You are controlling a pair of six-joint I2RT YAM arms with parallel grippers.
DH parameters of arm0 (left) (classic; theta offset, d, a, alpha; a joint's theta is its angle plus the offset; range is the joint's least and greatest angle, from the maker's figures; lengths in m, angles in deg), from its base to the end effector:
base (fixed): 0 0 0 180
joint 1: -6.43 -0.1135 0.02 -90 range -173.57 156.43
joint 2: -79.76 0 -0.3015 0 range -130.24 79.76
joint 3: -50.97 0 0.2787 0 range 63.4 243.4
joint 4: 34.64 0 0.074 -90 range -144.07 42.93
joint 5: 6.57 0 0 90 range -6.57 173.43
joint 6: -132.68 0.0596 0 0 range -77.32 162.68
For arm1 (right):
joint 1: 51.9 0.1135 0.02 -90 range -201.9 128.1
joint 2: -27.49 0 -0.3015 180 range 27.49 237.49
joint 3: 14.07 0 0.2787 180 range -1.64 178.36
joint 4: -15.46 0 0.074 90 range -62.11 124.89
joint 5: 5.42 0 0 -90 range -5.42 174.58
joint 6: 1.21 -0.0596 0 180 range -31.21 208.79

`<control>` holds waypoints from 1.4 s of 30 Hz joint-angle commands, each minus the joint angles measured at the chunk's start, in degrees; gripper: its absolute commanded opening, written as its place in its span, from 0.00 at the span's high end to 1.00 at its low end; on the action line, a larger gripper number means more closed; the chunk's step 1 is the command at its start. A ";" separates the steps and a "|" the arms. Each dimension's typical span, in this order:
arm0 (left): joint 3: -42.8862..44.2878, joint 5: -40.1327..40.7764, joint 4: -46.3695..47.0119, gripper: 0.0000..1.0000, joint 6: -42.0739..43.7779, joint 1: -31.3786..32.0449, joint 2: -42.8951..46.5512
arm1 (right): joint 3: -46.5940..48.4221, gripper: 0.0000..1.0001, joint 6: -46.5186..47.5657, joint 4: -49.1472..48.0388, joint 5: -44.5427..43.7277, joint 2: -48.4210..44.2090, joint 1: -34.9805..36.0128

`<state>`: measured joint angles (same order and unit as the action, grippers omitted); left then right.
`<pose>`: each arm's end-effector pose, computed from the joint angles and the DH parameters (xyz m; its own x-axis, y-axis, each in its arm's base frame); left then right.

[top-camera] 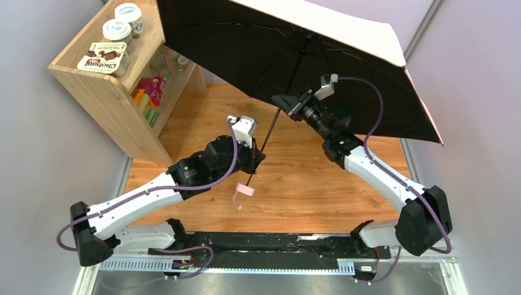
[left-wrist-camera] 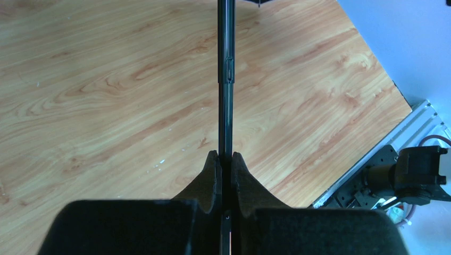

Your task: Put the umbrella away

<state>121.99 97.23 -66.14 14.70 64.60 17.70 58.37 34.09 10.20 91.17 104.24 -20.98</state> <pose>0.1576 -0.2269 0.3727 -0.5111 -0.0405 -0.8586 0.5312 0.7704 -0.3526 0.3070 0.1919 0.3882 -0.4887 0.6523 -0.5793 -0.3635 0.4514 0.8149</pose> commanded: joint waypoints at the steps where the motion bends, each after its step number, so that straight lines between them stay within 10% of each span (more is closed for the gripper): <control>1: -0.66 -0.88 4.57 1.00 1.10 0.45 4.05 | -2.52 1.00 1.34 -13.41 4.04 -1.86 -0.24; 4: -1.28 -3.86 5.18 0.98 -0.57 0.45 5.89 | -5.94 1.00 0.47 -22.61 8.42 -3.62 -0.95; 10: -4.00 -11.50 10.54 0.36 -6.89 0.36 10.20 | -11.40 1.00 -7.86 -46.76 19.85 -4.51 -3.58; 20: -6.20 -21.17 21.33 0.26 -11.73 -0.78 7.75 | -13.16 1.00 -21.49 -66.40 27.51 -5.30 -3.49; 33: -7.79 -38.84 45.16 0.42 -18.06 -1.75 -1.56 | -14.48 1.00 -23.35 -68.26 27.25 -8.90 -1.83; 39: -2.35 -37.72 36.06 0.95 -10.71 -1.66 -2.45 | -16.23 1.00 -23.00 -64.16 26.29 -10.47 -1.65; 42: 3.09 -27.47 20.10 1.00 -5.07 -1.66 -1.49 | -17.03 0.92 -15.39 -46.02 23.66 -15.91 -1.65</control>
<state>117.59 60.56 -33.09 0.73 63.20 15.32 41.60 12.02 -43.54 117.90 95.47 -22.84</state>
